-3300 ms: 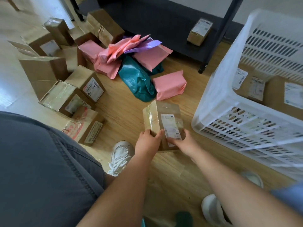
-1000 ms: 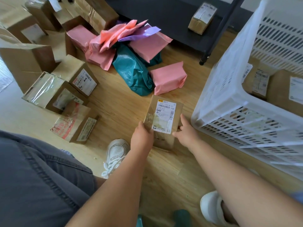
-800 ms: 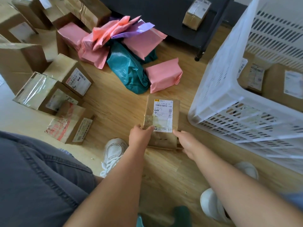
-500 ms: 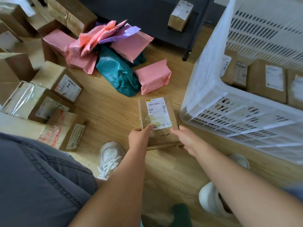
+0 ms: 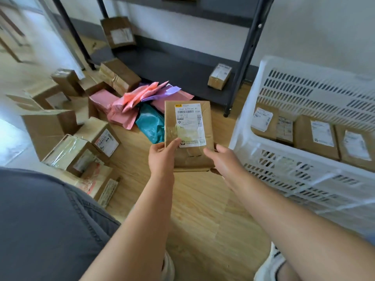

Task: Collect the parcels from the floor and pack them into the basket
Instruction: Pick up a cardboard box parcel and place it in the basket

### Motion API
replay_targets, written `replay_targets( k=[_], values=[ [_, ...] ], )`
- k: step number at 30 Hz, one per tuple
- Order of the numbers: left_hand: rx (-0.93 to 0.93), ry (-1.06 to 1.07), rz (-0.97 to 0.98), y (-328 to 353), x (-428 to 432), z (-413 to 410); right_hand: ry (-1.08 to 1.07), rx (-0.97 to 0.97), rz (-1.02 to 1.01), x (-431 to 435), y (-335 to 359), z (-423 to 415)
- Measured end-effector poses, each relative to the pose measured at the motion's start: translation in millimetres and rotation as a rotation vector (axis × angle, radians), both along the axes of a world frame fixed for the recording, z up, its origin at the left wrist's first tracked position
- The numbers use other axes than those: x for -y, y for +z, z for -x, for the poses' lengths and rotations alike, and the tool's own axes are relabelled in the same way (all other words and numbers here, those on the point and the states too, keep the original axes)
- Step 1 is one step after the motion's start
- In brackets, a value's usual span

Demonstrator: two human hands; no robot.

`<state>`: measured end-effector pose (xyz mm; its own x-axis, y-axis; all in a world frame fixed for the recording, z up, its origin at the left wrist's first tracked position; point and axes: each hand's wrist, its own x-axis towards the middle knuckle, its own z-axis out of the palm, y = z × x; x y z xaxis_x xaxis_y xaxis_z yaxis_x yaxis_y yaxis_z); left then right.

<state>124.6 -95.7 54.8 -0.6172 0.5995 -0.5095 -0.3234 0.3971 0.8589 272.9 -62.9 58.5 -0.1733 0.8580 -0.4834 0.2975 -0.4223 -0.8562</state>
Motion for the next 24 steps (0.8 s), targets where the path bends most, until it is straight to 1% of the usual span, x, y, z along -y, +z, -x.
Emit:
replay_targets(
  k=[6,10,12,16,19,24],
  values=[
    [-0.052,0.033,-0.186,82,-8,-6,-0.018,-0.099,-0.149,-14,72,-5],
    [-0.099,0.05,-0.308,136,-19,-29,-0.057,-0.16,-0.21,-27,128,-27],
    [-0.137,0.029,-0.355,158,-26,-43,-0.071,-0.161,-0.254,-36,153,-44],
    [-0.174,-0.103,-0.413,185,-40,-70,-0.079,-0.126,-0.306,-48,185,-82],
    [-0.226,-0.253,-0.437,198,-52,-90,-0.09,-0.119,-0.33,-57,201,-116],
    [-0.293,-0.484,-0.4,201,-84,-126,-0.1,-0.03,-0.35,-71,213,-172]
  ],
)
